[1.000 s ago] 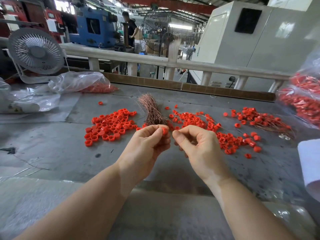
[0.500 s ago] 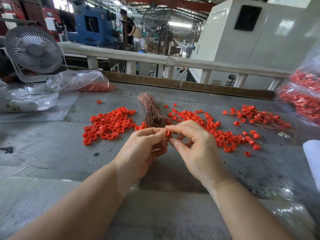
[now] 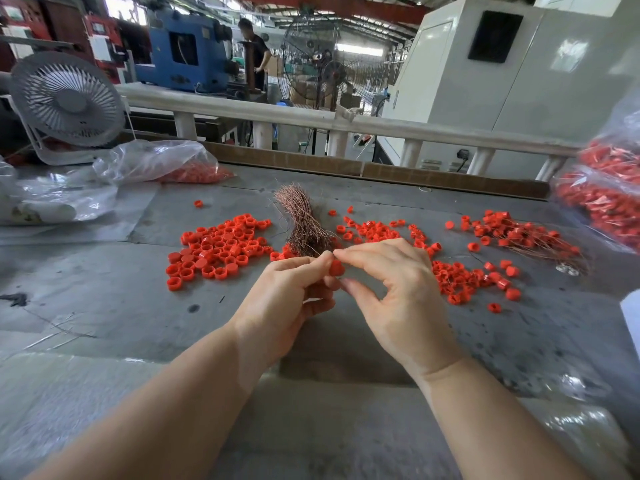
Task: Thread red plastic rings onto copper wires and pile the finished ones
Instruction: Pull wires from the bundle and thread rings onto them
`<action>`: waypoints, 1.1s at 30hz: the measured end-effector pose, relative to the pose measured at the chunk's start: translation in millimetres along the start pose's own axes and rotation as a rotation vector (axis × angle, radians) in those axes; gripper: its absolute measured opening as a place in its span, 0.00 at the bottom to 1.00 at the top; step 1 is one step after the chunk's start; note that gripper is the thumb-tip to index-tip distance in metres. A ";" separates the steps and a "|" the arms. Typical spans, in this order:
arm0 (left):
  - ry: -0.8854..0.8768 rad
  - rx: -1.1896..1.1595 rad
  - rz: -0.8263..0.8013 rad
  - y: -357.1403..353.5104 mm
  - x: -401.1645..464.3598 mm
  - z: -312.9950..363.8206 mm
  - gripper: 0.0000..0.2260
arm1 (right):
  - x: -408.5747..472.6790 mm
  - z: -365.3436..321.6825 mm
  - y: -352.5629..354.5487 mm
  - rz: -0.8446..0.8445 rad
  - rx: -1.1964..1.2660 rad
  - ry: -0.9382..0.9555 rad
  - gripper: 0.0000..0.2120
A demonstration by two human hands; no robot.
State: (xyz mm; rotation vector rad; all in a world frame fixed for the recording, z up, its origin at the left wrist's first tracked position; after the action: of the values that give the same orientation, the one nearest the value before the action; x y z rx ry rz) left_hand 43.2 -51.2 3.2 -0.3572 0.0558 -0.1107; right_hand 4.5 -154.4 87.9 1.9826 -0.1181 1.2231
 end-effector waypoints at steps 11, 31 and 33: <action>-0.272 0.164 0.016 -4.4 -5.6 25.4 0.08 | -3.0 35.1 -0.8 0.064 0.311 -0.262 0.06; -0.304 0.199 -0.014 -8.8 -7.3 28.1 0.04 | 1.7 9.1 2.5 0.012 0.110 -0.104 0.03; -0.243 0.113 -0.045 -9.2 -4.6 20.4 0.07 | 0.2 6.1 1.8 0.004 0.062 -0.065 0.02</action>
State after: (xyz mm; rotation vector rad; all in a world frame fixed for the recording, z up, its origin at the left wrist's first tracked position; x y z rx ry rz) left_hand 39.2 -52.1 25.7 -0.2566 -0.1978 -0.1136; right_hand 8.2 -159.6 87.8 2.0770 -0.1181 1.1778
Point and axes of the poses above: each hand's wrist, its own x-axis towards the middle knuckle, its own y-axis out of the back of the hand, z = x × y, the point moved 10 cm from there along x, towards the middle knuckle, and after that the axes turned 3 degrees about -z, right-handed, at the moved point
